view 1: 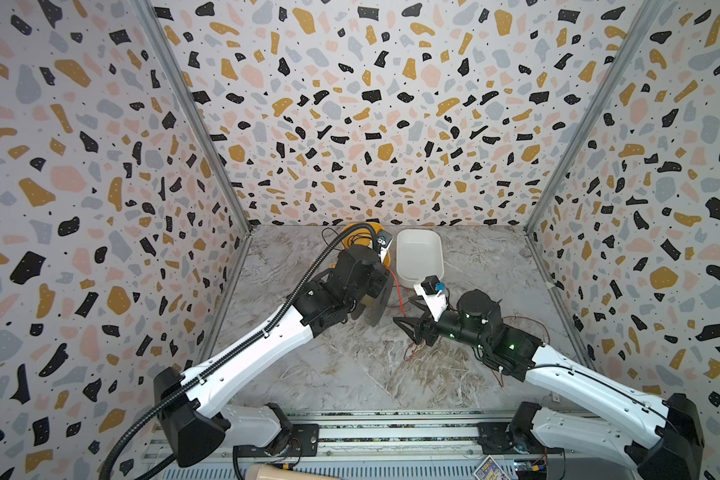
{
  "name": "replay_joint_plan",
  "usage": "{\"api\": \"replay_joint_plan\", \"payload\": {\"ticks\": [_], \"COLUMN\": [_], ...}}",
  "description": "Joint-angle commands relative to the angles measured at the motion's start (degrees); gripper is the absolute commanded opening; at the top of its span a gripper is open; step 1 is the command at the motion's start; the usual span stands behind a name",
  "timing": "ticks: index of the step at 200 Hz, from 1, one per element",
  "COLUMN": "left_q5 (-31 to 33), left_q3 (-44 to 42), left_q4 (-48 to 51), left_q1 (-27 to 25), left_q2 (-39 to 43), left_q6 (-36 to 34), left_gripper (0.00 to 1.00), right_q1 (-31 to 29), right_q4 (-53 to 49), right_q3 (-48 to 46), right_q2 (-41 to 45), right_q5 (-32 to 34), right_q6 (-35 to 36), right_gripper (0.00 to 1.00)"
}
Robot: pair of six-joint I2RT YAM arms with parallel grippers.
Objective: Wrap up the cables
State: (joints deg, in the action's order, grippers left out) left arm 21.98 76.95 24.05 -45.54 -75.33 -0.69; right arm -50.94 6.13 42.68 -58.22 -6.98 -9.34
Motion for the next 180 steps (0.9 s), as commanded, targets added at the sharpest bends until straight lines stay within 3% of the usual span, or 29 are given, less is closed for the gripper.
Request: {"api": "replay_joint_plan", "payload": {"ticks": [1,27,93,116,180], "left_q5": [-0.4,-3.2,-13.3,-17.1,-17.8], "left_q3": [3.5,5.8,4.7,4.1,-1.2], "left_q4": [4.9,7.7,8.7,8.0,5.1], "left_q1": [1.2,2.7,9.2,10.1,10.7], "left_q2": [-0.3,-0.5,-0.5,-0.7,-0.2], "left_q6": [3.7,6.1,8.8,9.4,10.0], "left_gripper": [0.0,0.0,0.0,0.0,0.0], "right_q1": [-3.1,-5.6,-5.3,-3.9,3.1], "right_q4": [7.5,9.7,10.4,9.0,0.7], "right_q3": [-2.3,-4.1,-4.7,-3.4,4.0], "right_q2": [1.8,1.2,1.7,0.7,-3.4], "right_q5": [9.3,15.4,18.8,16.5,10.8], "right_q6": [3.9,5.1,3.8,4.3,4.0], "right_gripper": [0.69,0.56,0.0,0.0,0.02]}}
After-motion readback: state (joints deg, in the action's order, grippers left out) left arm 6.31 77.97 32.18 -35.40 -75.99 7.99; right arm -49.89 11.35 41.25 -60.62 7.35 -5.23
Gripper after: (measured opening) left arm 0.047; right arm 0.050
